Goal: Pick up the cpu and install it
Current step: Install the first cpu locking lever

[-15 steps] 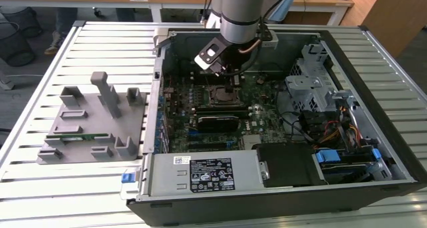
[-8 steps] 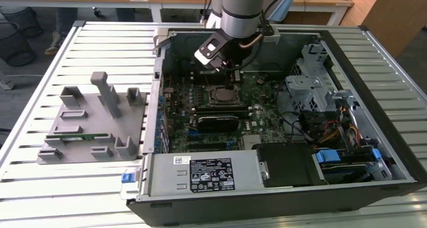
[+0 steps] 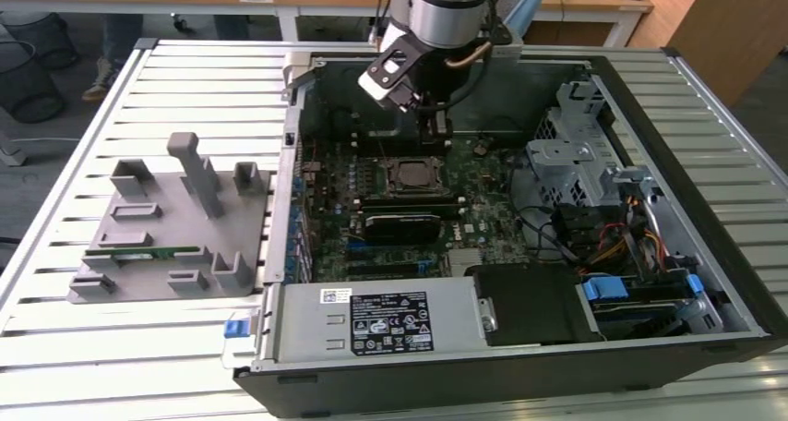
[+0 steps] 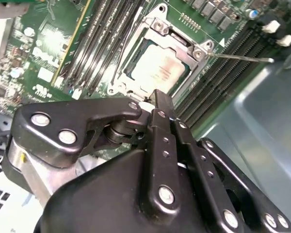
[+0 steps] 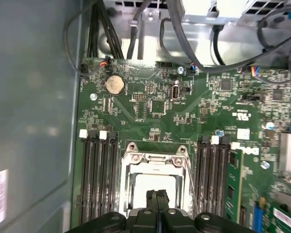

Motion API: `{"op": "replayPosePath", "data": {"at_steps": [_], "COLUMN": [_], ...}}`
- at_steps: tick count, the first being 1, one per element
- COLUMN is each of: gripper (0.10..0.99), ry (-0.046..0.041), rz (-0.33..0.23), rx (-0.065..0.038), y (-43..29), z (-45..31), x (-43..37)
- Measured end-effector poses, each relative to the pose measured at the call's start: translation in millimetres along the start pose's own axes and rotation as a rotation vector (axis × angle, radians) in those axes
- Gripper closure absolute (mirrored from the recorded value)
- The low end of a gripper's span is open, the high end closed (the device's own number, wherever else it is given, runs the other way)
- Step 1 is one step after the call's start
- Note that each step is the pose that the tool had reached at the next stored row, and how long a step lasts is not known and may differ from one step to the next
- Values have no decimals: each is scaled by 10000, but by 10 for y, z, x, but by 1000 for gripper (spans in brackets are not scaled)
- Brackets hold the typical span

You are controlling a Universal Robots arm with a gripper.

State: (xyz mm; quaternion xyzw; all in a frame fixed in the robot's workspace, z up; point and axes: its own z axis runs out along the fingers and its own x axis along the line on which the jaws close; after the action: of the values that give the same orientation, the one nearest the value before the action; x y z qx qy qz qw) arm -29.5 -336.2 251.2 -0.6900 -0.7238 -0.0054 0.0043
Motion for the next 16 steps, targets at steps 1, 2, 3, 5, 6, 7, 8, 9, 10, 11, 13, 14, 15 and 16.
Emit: {"op": "replayPosePath", "data": {"at_steps": [1,2,3,5,6,7,8,9,10,11,13,14,15,16], "gripper": [980,980,980,980,980,980,980,980,980,980,980,980,980,980], "ry": [-1,-1,-1,-2,-2,-2,-2,-1,-3,-6,-10,-10,-10,-9], "rz": [0,0,0,0,0,-1,0,-1,-11,-92,-445,-625,-804,-983], "rx": [1,1,1,1,1,1,0,0,-3,-4,1,3,6,8], "y": [0,0,0,1,0,0,0,0,-4,-9,-9,-9,-9,-9], "z": [-41,-81,-125,-205,-244,-278,-307,-330,-336,-335,-335,-333,-331,-329], "x": [1,1,2,3,3,4,4,5,5,5,5,5,5,5]}}
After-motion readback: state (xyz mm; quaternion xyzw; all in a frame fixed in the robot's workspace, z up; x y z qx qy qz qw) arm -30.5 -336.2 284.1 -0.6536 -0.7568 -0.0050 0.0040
